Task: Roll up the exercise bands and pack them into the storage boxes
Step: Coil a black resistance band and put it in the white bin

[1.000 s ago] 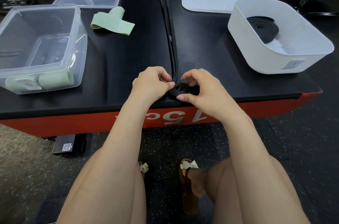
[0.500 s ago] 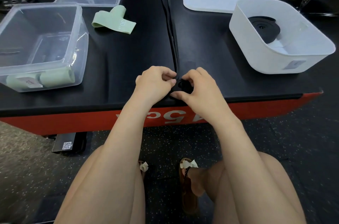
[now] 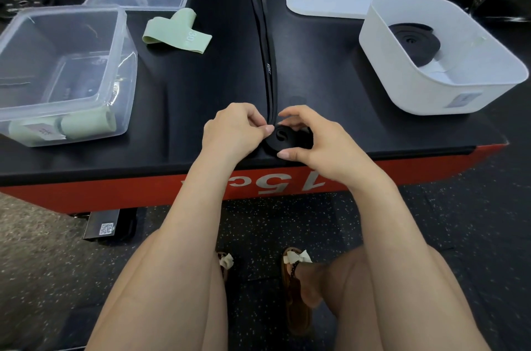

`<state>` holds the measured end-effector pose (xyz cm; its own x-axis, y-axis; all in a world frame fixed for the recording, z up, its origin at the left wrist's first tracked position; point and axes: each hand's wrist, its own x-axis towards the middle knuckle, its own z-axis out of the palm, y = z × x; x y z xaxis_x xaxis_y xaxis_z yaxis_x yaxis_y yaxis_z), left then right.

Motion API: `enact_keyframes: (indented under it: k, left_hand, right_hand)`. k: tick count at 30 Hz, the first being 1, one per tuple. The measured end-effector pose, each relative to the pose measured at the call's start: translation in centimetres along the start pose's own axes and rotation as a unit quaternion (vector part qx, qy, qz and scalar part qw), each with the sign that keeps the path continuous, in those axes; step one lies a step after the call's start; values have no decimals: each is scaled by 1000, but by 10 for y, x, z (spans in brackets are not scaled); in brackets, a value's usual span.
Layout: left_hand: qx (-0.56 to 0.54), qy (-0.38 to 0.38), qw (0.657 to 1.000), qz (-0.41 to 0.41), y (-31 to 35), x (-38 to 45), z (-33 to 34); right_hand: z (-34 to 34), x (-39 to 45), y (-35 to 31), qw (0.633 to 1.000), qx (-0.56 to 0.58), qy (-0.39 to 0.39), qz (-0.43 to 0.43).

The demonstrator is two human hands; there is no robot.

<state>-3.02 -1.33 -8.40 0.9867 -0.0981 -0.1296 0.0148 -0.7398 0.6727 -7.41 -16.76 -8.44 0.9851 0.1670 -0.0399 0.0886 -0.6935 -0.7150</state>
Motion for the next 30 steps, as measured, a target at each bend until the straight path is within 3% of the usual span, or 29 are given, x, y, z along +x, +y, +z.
enact_keyframes:
  k: [6,12,19,30]
  left_hand:
    - [-31,12,999,12,0,-2,3]
    - [-46,-3,998,37,2,0,5]
    - [-49,-45,997,45,-2,2,-2]
    - [-27,-20,999,9,-4,2,-9]
  right_hand:
    - [8,-4,-4,987,-139,72,21]
    - [25,2,-10,981,-143,132,19]
    - [9,1,-5,996,-66,63,-6]
    - [-5,0,5,999,30,-28,-14]
